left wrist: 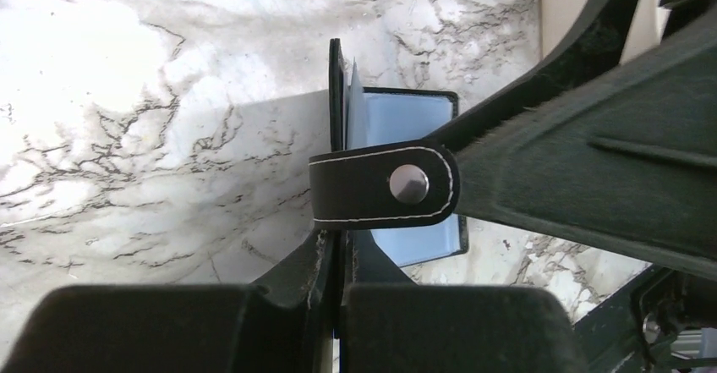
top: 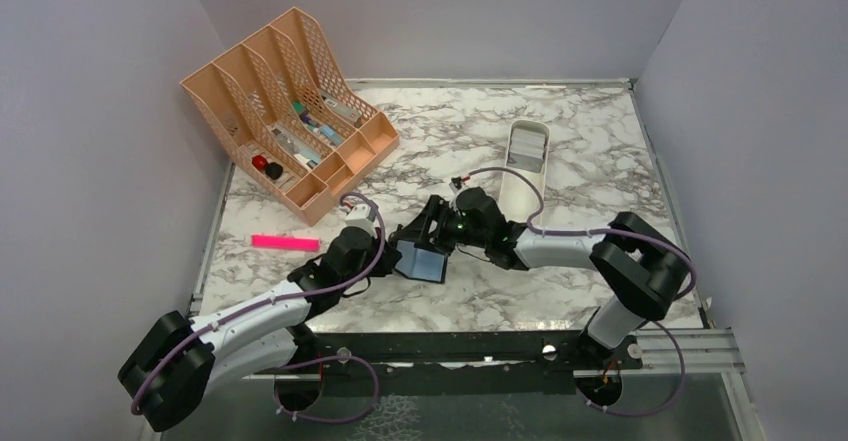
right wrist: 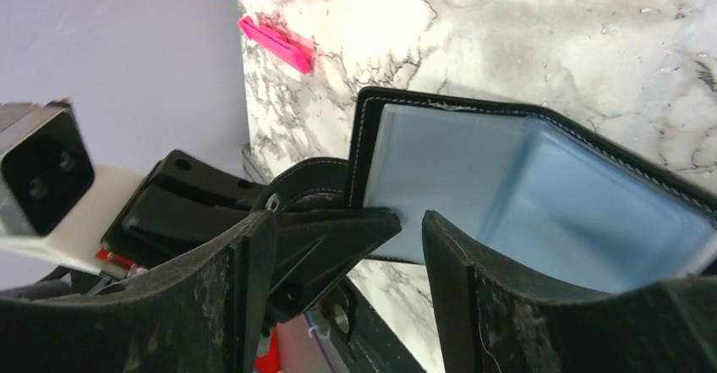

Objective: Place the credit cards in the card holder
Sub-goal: Turn over the card slot in the card holder.

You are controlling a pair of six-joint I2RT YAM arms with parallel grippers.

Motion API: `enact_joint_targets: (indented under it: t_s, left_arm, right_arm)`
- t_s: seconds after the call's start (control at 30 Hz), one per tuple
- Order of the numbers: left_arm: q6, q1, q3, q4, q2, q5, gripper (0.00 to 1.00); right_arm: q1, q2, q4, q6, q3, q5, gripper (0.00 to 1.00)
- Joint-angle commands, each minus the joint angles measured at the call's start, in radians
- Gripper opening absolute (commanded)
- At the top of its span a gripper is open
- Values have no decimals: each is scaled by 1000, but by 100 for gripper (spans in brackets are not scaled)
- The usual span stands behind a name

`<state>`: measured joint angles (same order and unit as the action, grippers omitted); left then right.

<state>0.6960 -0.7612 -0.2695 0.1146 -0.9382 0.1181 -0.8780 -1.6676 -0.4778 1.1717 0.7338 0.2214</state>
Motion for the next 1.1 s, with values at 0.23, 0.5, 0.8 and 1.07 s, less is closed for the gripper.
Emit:
enact_joint_targets:
  t_s: [0.23, 0.5, 0.8, 1.07]
  left_arm:
    - [252, -8, 69, 267, 18, -105, 0]
    - [380, -40, 100, 368, -116, -91, 0]
    - [376, -68, 113, 354, -176, -100, 23]
    - [324, -75, 55, 99, -67, 19, 34]
  right_arm:
    - [-9, 276, 440, -405, 50, -111, 71]
    - [-9, 366, 554, -445, -28, -179, 46]
    - [-9, 238, 504, -441, -37, -104, 39]
    - [-16, 133, 466, -433, -8, -83, 37]
